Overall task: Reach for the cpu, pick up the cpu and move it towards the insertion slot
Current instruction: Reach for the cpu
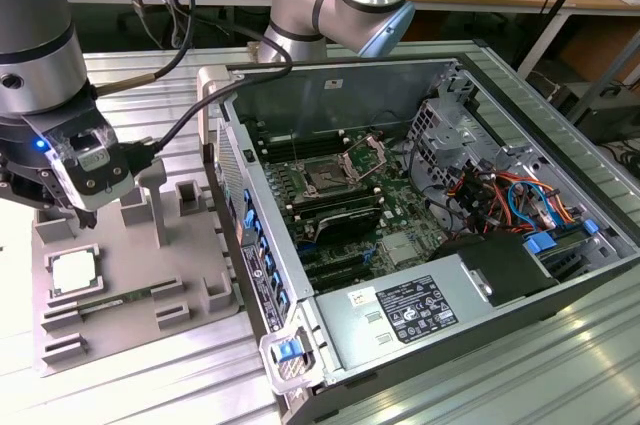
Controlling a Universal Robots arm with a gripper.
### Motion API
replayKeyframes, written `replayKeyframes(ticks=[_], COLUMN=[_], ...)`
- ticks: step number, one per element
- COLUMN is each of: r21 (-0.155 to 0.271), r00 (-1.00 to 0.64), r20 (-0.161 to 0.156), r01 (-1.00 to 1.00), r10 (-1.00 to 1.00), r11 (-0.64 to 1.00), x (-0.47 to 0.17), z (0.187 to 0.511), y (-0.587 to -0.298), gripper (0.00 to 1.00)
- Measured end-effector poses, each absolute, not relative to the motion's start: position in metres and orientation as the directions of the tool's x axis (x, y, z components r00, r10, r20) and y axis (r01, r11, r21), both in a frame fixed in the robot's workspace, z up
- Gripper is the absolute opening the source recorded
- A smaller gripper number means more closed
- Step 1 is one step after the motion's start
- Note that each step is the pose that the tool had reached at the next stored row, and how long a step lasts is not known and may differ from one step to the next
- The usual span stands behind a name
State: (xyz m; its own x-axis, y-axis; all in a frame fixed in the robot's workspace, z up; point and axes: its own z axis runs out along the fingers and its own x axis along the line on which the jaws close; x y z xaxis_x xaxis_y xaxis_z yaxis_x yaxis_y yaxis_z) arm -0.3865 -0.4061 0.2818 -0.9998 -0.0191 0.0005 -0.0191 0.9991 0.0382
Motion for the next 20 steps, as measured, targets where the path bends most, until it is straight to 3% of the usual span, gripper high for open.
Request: replayKeyframes(ticks=[20], r21=[0.038], r00=[-1.000], r20=[0.000], r01=[-0.019], r10=[-0.019], r11=[0.999], x=[-0.3869], z=[0.2767], y=[-0.4061], gripper=[0.11])
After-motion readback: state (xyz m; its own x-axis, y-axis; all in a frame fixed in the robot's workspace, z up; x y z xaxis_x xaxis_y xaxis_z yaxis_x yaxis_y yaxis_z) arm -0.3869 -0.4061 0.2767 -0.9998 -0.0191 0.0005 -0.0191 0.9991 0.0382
